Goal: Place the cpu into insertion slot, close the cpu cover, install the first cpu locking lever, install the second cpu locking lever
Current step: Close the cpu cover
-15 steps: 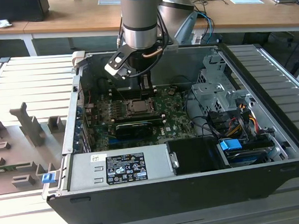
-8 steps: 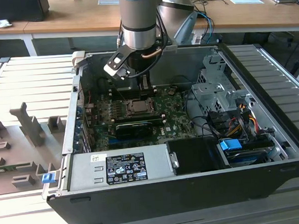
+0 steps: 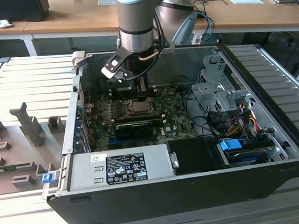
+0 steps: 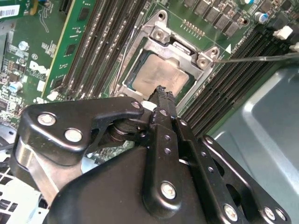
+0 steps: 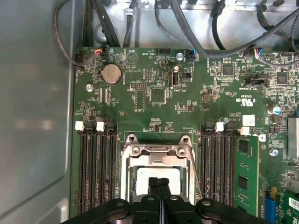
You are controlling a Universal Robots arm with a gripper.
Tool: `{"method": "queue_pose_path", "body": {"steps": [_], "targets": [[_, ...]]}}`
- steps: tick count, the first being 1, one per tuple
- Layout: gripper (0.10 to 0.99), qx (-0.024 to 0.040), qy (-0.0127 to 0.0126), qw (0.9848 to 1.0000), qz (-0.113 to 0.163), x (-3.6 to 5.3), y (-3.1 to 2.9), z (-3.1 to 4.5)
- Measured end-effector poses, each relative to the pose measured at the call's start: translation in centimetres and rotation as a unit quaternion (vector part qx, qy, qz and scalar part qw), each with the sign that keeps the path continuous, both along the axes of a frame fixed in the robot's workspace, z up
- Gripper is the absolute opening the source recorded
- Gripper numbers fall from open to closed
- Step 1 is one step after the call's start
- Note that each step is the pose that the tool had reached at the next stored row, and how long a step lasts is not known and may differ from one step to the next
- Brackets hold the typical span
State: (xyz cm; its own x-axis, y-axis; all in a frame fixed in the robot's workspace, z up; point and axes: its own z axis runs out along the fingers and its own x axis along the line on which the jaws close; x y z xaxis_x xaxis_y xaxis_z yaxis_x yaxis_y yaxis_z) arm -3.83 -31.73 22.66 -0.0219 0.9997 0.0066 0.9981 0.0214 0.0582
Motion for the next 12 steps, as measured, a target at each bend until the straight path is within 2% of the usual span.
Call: {"method": "queue_pose_path", "body": {"steps": [3, 12], "targets": [[0.106, 0.0007, 0.0, 1.0, 0.005, -0.37, -0.02, -0.62], [0.106, 0.0019, 0.0, 1.0, 0.007, -0.77, -0.6, -0.79]]}}
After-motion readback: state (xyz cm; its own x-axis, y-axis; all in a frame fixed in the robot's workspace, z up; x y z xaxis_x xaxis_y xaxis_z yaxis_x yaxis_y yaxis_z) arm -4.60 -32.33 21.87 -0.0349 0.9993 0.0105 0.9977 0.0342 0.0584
